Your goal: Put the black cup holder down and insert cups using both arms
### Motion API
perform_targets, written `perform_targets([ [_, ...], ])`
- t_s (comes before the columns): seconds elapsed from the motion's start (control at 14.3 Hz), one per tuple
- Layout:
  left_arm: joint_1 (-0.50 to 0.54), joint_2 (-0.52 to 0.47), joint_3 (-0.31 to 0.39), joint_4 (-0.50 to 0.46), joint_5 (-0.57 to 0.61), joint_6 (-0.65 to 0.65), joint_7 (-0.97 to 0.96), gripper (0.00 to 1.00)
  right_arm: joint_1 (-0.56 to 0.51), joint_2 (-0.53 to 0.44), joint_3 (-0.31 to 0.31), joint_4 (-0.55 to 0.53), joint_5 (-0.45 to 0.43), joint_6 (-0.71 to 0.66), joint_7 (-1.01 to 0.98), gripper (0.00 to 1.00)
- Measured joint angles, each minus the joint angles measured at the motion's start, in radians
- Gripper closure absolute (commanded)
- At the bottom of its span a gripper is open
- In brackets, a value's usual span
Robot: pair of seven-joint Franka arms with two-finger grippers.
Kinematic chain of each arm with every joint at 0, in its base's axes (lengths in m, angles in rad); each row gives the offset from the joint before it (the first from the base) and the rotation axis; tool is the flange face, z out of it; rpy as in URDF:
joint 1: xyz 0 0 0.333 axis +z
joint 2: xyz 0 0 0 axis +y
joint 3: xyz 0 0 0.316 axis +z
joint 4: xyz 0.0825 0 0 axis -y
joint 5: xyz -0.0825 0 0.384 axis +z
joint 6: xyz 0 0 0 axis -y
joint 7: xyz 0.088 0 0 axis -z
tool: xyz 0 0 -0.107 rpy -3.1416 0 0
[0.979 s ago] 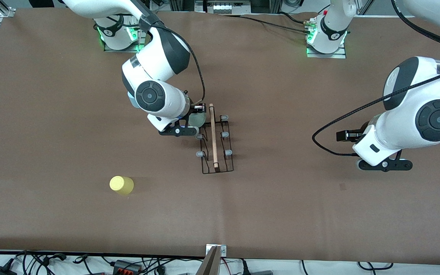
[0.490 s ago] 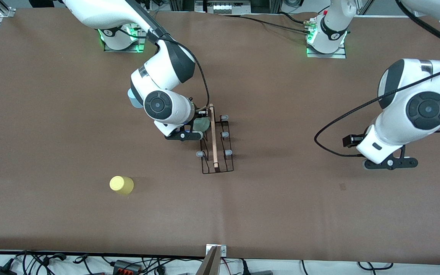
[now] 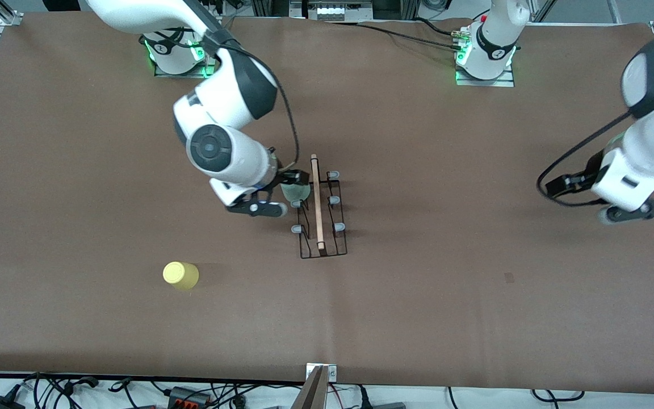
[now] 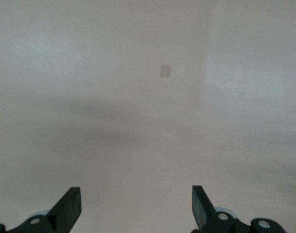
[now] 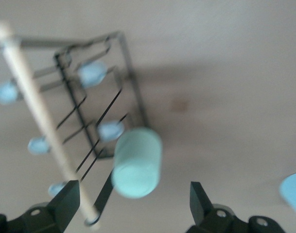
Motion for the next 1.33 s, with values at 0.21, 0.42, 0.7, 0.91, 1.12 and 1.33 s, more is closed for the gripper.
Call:
perform_targets([
  [0.21,0.014,-0.088,0.001,0.015,0.000,-0.067,0.001,0.00,-0.017,0.002,-0.150,0.001,-0.097,0.031,-0.010,0.00],
  [0.42,0.014,-0.091,-0.001,0.015,0.000,-0.125,0.012,0.00,-0.039,0.069,-0.237,0.001,-0.135,0.168,-0.109,0.00],
  [0.7,0.009,-0.081,-0.005,0.026,0.000,-0.126,0.058,0.00,-0.106,0.152,-0.255,0.005,-0.141,0.301,-0.302,0.00],
  [0.91,0.003,-0.072,-0.010,0.039,-0.006,-0.137,0.066,0.00,-0.141,0.196,-0.255,0.006,-0.141,0.337,-0.402,0.00],
  [1.12,0.002,-0.031,-0.011,0.049,-0.053,-0.145,0.141,0.00,-0.138,0.234,-0.251,0.007,-0.141,0.396,-0.420,0.00],
  [1.33,0.012,-0.024,-0.003,0.119,-0.059,-0.165,0.244,0.00,-0.138,0.258,-0.251,0.007,-0.141,0.418,-0.429,0.00],
])
